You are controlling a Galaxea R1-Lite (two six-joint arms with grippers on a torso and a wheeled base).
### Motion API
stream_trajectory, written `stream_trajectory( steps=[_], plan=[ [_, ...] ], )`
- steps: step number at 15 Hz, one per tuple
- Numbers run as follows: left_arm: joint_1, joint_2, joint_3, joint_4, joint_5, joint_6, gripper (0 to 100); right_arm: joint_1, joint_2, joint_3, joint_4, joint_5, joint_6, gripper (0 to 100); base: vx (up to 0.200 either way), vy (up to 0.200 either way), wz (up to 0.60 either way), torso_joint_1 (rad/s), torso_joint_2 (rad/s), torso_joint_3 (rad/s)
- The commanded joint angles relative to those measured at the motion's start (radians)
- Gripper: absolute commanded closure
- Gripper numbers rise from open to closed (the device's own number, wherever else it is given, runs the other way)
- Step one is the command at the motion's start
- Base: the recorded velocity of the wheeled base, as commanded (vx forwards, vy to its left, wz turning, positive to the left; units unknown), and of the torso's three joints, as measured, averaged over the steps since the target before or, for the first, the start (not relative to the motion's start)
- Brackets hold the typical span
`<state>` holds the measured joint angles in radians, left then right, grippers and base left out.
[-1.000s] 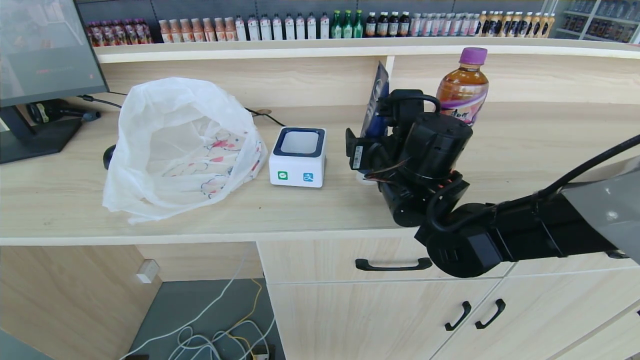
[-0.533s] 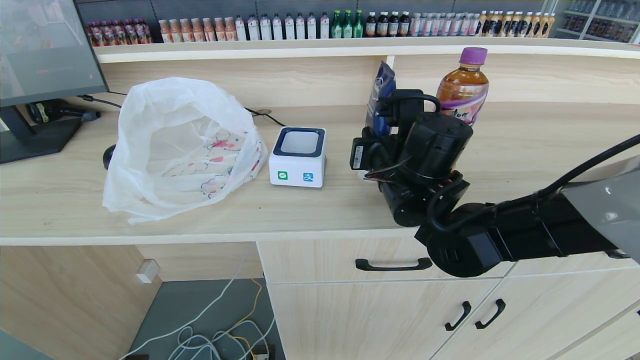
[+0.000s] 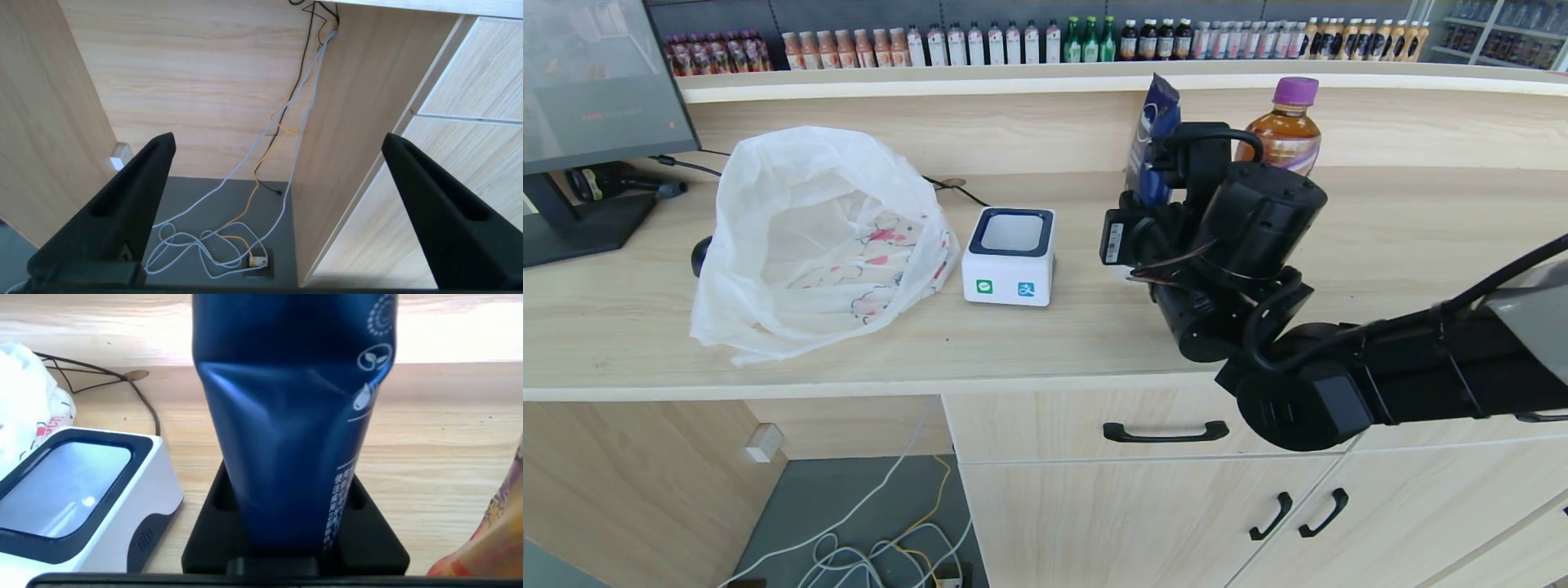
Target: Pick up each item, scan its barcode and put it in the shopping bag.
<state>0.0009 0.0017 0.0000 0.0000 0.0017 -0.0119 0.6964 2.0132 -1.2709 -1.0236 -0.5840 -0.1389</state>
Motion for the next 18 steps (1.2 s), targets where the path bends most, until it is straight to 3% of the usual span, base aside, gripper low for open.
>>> stream_trajectory(
  steps=[1,13,18],
  plan=[
    [0.001,0.000,0.000,0.000,0.000,0.000,0,0.011,-0.036,0.001,-0.001,0.000,-0.004,100,0.000,0.000,0.00,0.000,0.00,0.000],
    [0.001,0.000,0.000,0.000,0.000,0.000,0,0.117,-0.249,0.318,-0.090,-0.007,-0.042,100,0.000,0.000,0.00,0.000,0.00,0.000],
    [0.001,0.000,0.000,0.000,0.000,0.000,0,0.196,-0.269,0.512,-0.280,-0.013,-0.093,100,0.000,0.000,0.00,0.000,0.00,0.000]
  ],
)
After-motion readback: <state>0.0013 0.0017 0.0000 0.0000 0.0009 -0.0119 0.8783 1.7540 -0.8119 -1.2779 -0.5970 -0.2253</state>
